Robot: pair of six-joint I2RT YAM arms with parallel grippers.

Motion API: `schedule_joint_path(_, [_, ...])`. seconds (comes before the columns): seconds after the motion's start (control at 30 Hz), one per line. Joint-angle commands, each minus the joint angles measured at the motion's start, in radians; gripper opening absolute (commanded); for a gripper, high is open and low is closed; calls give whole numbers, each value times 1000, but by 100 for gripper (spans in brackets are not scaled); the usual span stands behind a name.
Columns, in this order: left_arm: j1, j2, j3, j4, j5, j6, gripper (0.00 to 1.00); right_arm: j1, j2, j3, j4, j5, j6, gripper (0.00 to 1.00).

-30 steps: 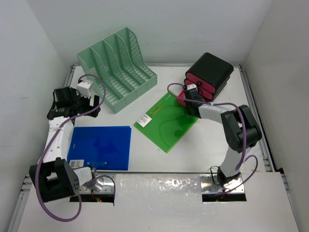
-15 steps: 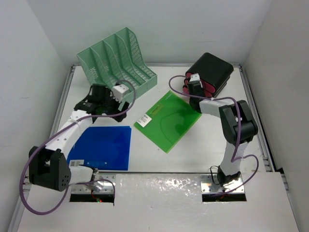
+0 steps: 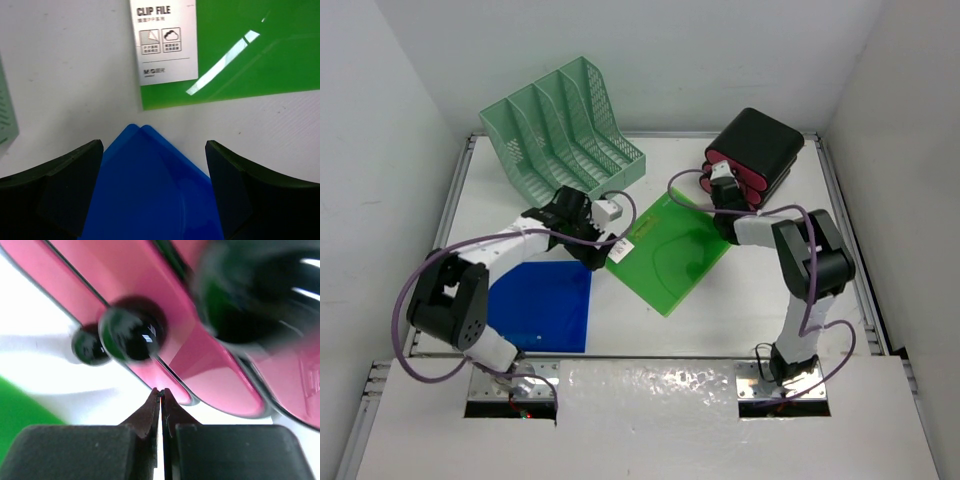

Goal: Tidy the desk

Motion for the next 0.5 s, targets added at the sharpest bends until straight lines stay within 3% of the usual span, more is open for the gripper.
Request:
schedule_joint_path(0.0, [-39, 33, 54, 49, -17, -18, 82, 22, -156, -9, 28, -49, -16, 0])
schedule_joint_path(0.07, [-42, 53, 65, 92, -21, -30, 82, 39, -201, 18, -44, -163, 0, 5])
schedule_joint_path(0.17, [-42, 113, 108, 107, -35, -66, 82, 48, -261, 79, -304, -368, 117, 19])
schedule_joint_path(0.27, [-42, 158, 143, 86, -55, -61, 81, 53, -322, 38, -376, -532, 223, 31])
schedule_joint_path(0.4, [-42, 83, 57, 150, -89, -9, 53, 54, -388, -69, -377, -689, 300, 41])
schedule_joint_path(0.47, [-44, 32, 33, 170, -84, 61, 48, 54, -403, -101, -397, -758, 328, 46])
